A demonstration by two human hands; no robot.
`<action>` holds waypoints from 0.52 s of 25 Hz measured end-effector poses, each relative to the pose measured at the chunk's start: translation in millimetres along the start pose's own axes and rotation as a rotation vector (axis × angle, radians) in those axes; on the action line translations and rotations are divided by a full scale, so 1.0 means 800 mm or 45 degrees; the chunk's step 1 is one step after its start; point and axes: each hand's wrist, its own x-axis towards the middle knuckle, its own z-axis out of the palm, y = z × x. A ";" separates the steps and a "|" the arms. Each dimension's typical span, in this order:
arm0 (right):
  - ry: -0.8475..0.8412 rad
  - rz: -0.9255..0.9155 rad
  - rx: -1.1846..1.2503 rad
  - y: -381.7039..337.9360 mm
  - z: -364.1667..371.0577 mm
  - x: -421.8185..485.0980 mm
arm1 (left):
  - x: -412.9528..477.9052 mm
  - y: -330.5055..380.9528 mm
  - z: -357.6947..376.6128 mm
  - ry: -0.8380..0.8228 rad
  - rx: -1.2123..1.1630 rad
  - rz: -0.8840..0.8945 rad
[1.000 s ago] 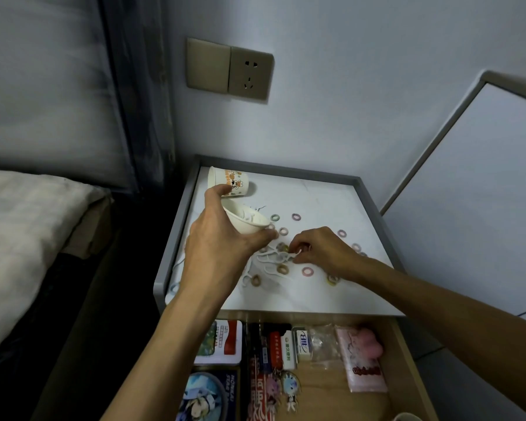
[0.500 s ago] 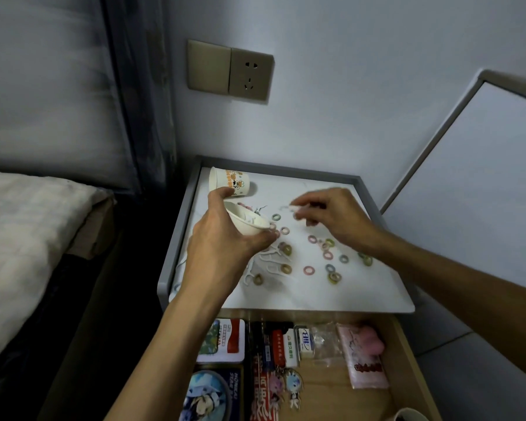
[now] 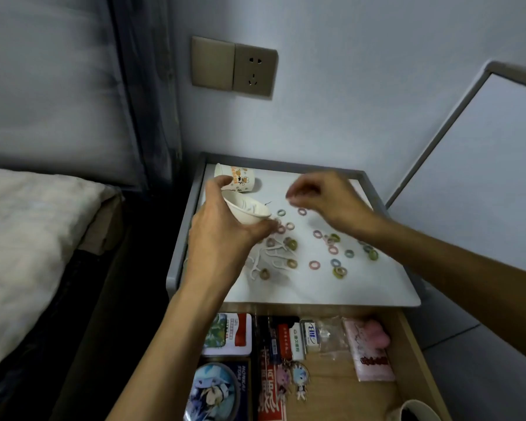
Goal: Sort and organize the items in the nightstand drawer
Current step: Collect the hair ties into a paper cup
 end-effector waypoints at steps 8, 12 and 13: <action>-0.292 0.139 -0.366 0.092 0.075 -0.053 | 0.001 -0.001 -0.005 0.010 -0.036 -0.003; -0.321 0.172 -0.347 0.094 0.071 -0.060 | 0.002 0.000 -0.001 0.007 -0.031 -0.013; -0.297 0.203 -0.318 0.097 0.067 -0.061 | 0.002 0.001 0.000 0.006 -0.029 -0.013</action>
